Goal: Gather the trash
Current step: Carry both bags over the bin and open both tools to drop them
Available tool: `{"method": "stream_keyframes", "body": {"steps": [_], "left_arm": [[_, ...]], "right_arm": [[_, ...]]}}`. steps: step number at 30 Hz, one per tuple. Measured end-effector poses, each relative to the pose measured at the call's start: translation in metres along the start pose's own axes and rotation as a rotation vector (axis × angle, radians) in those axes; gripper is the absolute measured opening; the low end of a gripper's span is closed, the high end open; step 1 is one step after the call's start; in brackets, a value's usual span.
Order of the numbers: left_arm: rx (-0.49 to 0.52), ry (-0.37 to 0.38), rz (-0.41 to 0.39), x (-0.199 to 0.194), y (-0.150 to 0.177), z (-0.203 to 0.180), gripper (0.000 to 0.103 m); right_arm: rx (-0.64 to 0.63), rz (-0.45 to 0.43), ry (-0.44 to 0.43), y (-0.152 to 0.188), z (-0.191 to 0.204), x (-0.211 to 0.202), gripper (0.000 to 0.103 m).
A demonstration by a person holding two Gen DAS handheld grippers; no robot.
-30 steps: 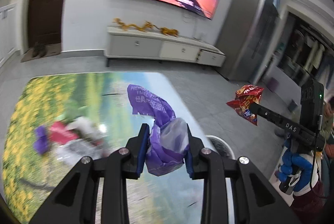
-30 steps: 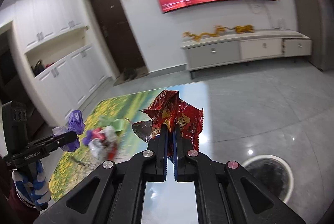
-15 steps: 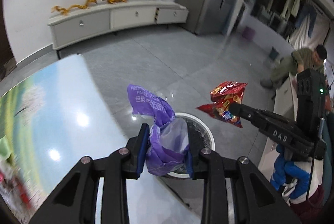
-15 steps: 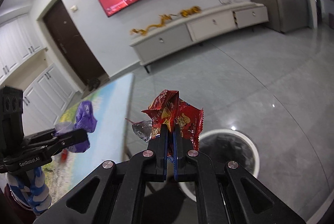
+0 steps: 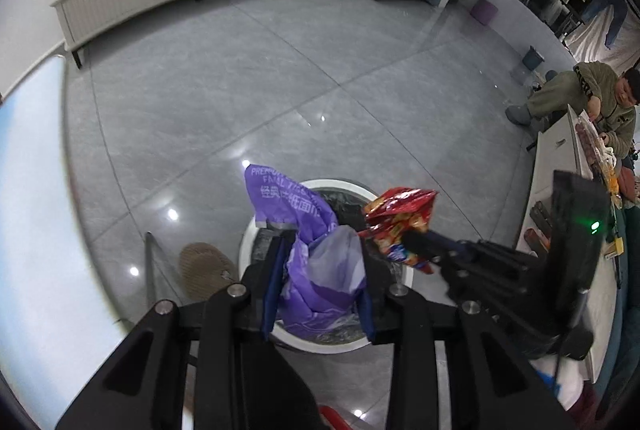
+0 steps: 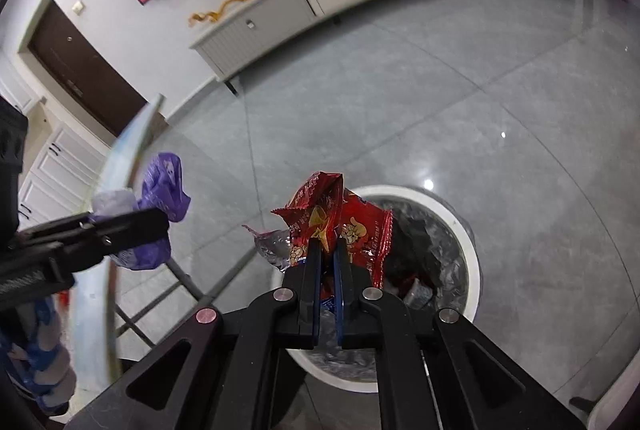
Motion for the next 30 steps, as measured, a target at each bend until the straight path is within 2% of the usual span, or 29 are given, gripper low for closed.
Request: {"method": "stream_keyframes", "body": {"steps": [4, 6, 8, 10, 14, 18, 23, 30], "left_arm": [[-0.013, 0.028, 0.048, 0.022, 0.003, -0.006, 0.036], [-0.024, 0.047, 0.073, 0.033, 0.003, -0.008, 0.038], [-0.029, 0.057, 0.083, 0.037, 0.005, -0.011, 0.044], [-0.039, 0.068, 0.085, 0.039, 0.005, -0.011, 0.053], [-0.051, 0.075, 0.078, 0.037, 0.003, -0.011, 0.053], [-0.057, 0.064, 0.04, 0.024, 0.0, -0.008, 0.053], [-0.059, 0.031, -0.043, -0.006, -0.006, -0.008, 0.053], [-0.07, -0.009, -0.169, -0.063, -0.008, 0.005, 0.053]], "right_arm": [[0.026, 0.037, 0.024, 0.01, -0.016, 0.017, 0.008], [0.042, 0.051, 0.027, 0.013, -0.022, 0.023, 0.014], [0.051, 0.058, 0.036, 0.016, -0.027, 0.026, 0.031], [0.052, 0.059, 0.042, 0.017, -0.03, 0.027, 0.037], [0.052, 0.057, 0.055, 0.017, -0.032, 0.023, 0.038], [0.046, 0.044, 0.063, 0.015, -0.029, 0.015, 0.038], [0.016, 0.01, 0.067, 0.006, -0.021, -0.002, 0.038], [-0.027, -0.06, 0.05, -0.007, 0.009, -0.039, 0.039]]}}
Point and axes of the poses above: each gripper's, at about its wrist camera, not at the fingertips, and x roughly the way its jaws point, z to its left, y to its underside, the point moved 7 cm from there along x, roughly the way its jaws point, and after that the axes turned 9 degrees about -z, right-handed, at the moved point
